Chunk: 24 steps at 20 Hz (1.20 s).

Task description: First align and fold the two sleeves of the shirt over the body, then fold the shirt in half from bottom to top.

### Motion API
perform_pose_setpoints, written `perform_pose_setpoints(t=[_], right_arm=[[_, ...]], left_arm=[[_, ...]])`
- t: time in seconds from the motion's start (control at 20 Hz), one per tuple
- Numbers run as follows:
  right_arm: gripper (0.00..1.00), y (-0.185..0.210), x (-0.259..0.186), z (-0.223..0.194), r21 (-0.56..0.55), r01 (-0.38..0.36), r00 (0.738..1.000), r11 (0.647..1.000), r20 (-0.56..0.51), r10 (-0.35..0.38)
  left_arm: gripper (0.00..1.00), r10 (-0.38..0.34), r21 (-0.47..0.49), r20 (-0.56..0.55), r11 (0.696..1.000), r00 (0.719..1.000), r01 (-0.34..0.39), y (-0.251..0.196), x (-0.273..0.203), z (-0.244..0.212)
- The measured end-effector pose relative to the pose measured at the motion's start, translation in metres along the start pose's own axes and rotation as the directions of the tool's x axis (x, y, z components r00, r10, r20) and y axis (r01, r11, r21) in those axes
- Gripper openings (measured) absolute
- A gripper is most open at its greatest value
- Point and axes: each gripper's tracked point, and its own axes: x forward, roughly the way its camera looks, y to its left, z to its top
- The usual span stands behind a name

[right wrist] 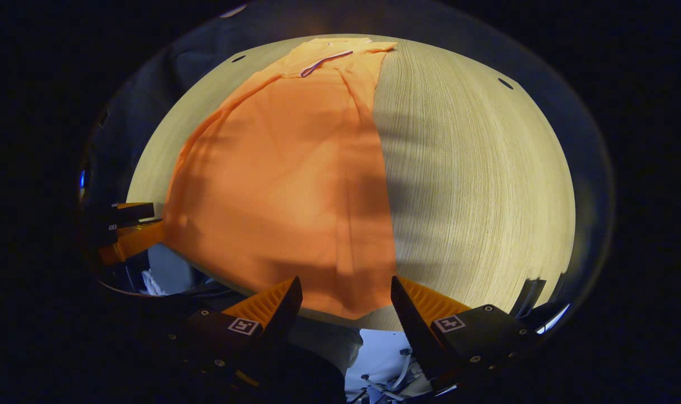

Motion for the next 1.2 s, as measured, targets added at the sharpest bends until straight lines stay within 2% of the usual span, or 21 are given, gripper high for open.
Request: perform_pose_setpoints(t=[0.3, 0.4, 0.45, 0.5, 0.55, 0.6, 0.65, 0.7, 0.75, 0.8, 1.0, 1.1, 1.2], right_arm=[[0.93, -0.004, 0.01, -0.003, -0.006, 0.036, 0.999, 0.999, -0.001, -0.036], [0.88, -0.008, 0.017, -0.004, -0.01, 0.054, 0.999, 0.998, -0.004, -0.054], [0.76, -0.009, 0.016, -0.005, -0.026, 0.07, 0.998, 0.997, -0.01, -0.07], [0.77, -0.008, 0.018, -0.003, -0.038, 0.068, 0.998, 0.997, 0.005, -0.068], [0.67, -0.007, 0.018, -0.003, -0.035, 0.071, 0.997, 0.997, 0.006, -0.071], [0.53, -0.005, 0.018, -0.004, -0.034, 0.071, 0.997, 0.997, 0.011, -0.071], [0.45, -0.003, 0.017, -0.005, -0.03, 0.07, 0.997, 0.997, 0.016, -0.07], [0.34, -0.003, 0.016, -0.002, 0.008, 0.076, 0.996, 0.997, 0.034, -0.076], [0.05, 0.002, 0.02, -0.004, 0.024, 0.052, 0.998, 0.998, 0.034, -0.053], [0.04, 0.003, 0.017, -0.002, 0.029, 0.045, 0.998, 0.999, 0.034, -0.046], [0.04, 0.003, 0.017, -0.003, 0.001, 0.048, 0.999, 0.999, 0.024, -0.048], [0.04, 0.003, 0.018, -0.002, -0.008, 0.053, 0.998, 0.999, 0.024, -0.052], [0.04, 0.003, 0.017, -0.003, 0.003, 0.043, 0.999, 0.999, 0.027, -0.043]], left_arm=[[0.98, 0.014, -0.013, -0.021, 1.0, 1.0, -0.014, -0.005, 0.022, -0.006], [0.96, 0.023, -0.016, -0.002, 1.0, 1.0, -0.023, -0.003, 0.022, -0.002], [0.95, 0.031, -0.01, -0.001, 0.999, 1.0, -0.031, -0.002, 0.023, -0.001], [0.95, 0.045, -0.002, 0.005, 0.999, 0.999, -0.045, 0.002, 0.024, -0.002], [0.89, 0.08, 0.007, 0.021, 0.997, 0.997, -0.08, 0.009, 0.024, -0.002], [0.69, 0.14, 0.011, 0.025, 0.99, 0.99, -0.14, 0.023, 0.022, -0.005], [0.49, 0.181, 0.005, 0.03, 0.983, 0.983, -0.181, 0.031, 0.021, -0.005], [0.29, 0.172, 0.007, 0.03, 0.985, 0.985, -0.172, 0.028, 0.023, -0.004], [0.09, 0.144, 0.025, 0.035, 0.989, 0.989, -0.145, 0.023, 0.021, 0.0], [0.01, 0.121, 0.047, 0.029, 0.991, 0.992, -0.122, 0.017, 0.024, -0.002], [0.01, -0.014, -0.053, -0.005, 0.999, 1.0, 0.014, 0.001, 0.019, -0.008], [0.01, -0.029, -0.071, -0.056, 0.997, 0.998, 0.025, 0.002, 0.016, -0.019], [0.01, -0.027, -0.087, -0.052, 0.996, 0.998, 0.023, 0.005, 0.014, -0.018]])
